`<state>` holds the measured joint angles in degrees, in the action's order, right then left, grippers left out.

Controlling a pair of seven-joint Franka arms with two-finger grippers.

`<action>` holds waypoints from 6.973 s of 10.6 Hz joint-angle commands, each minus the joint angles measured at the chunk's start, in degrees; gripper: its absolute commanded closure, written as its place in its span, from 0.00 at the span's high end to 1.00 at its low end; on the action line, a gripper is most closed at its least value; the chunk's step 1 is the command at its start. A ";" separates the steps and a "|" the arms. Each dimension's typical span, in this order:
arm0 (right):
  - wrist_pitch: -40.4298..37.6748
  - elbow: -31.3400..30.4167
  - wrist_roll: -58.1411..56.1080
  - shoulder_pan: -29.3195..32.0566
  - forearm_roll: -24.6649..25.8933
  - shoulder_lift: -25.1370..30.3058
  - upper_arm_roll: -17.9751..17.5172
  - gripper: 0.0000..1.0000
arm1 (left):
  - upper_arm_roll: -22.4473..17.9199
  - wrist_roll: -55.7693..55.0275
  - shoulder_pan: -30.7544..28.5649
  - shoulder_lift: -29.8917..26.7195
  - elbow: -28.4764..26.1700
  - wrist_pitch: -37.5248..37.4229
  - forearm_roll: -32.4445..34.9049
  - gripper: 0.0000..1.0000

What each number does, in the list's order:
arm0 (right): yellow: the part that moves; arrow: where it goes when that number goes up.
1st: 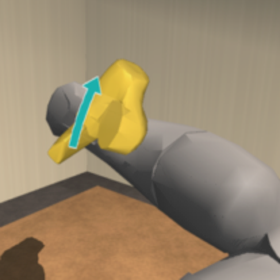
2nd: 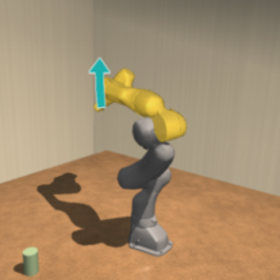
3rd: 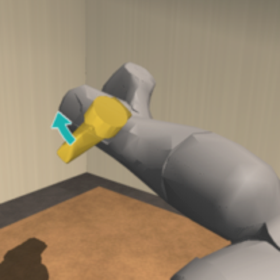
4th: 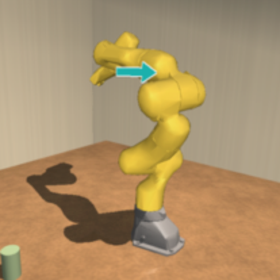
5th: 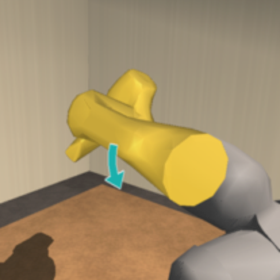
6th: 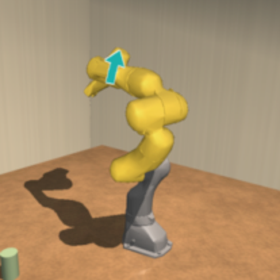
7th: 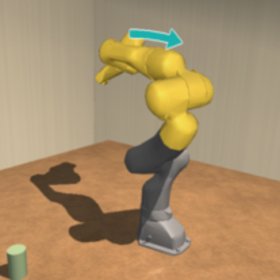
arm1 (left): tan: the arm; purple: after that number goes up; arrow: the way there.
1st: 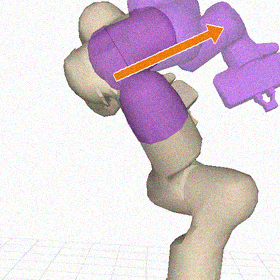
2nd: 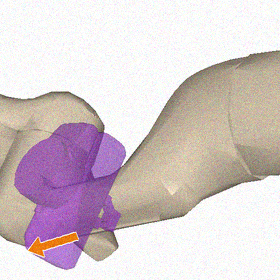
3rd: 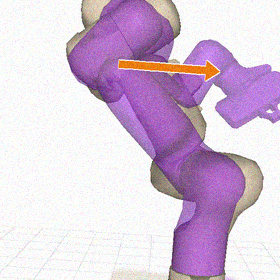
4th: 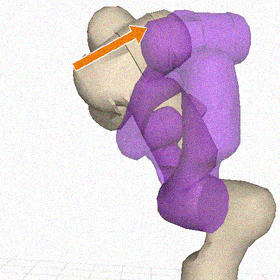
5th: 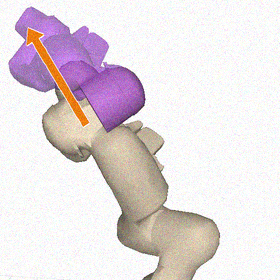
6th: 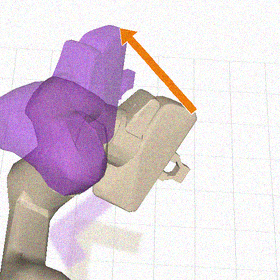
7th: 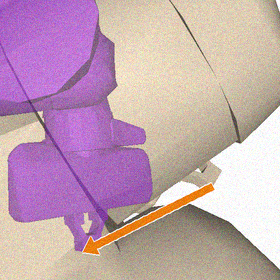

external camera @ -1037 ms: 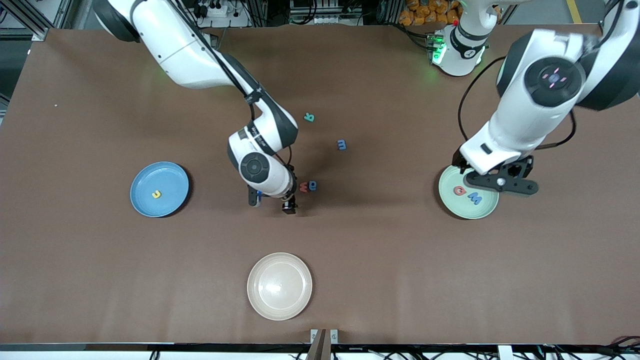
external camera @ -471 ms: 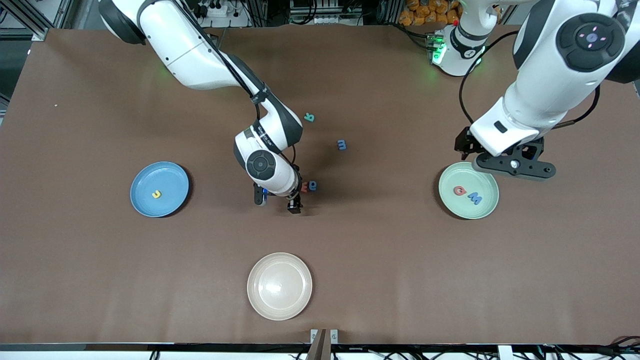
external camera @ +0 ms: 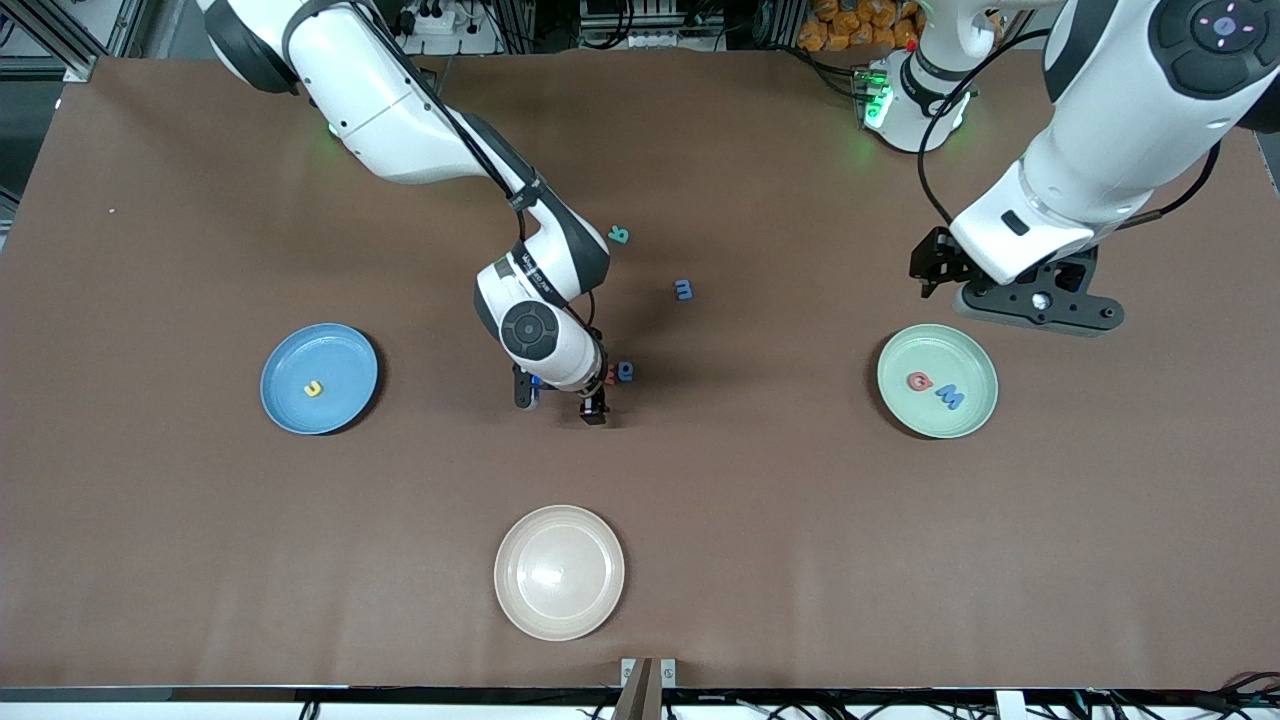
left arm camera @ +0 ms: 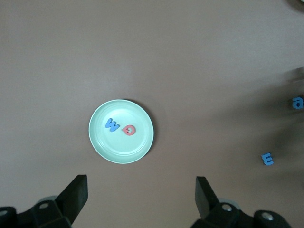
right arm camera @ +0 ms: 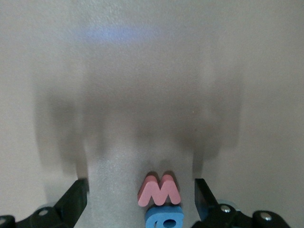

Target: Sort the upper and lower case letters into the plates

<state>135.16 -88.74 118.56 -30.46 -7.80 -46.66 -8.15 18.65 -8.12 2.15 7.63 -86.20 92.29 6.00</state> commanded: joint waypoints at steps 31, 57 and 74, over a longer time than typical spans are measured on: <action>0.19 -2.14 1.50 -2.41 3.49 0.26 0.50 0.74 | -13.64 3.82 4.45 -8.15 -9.17 2.10 -5.56 1.00; -24.58 -15.84 -40.99 21.12 -0.46 25.38 -0.03 0.14 | -13.11 3.64 11.63 -4.12 -9.26 3.95 -5.65 1.00; -16.86 -23.15 -73.65 31.78 1.48 24.07 9.64 1.00 | -5.46 -43.46 45.57 28.31 -3.20 33.37 -3.37 1.00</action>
<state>118.61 -111.78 44.70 1.73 -6.67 -23.38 1.92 14.40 -48.91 45.37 32.60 -93.02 124.07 1.66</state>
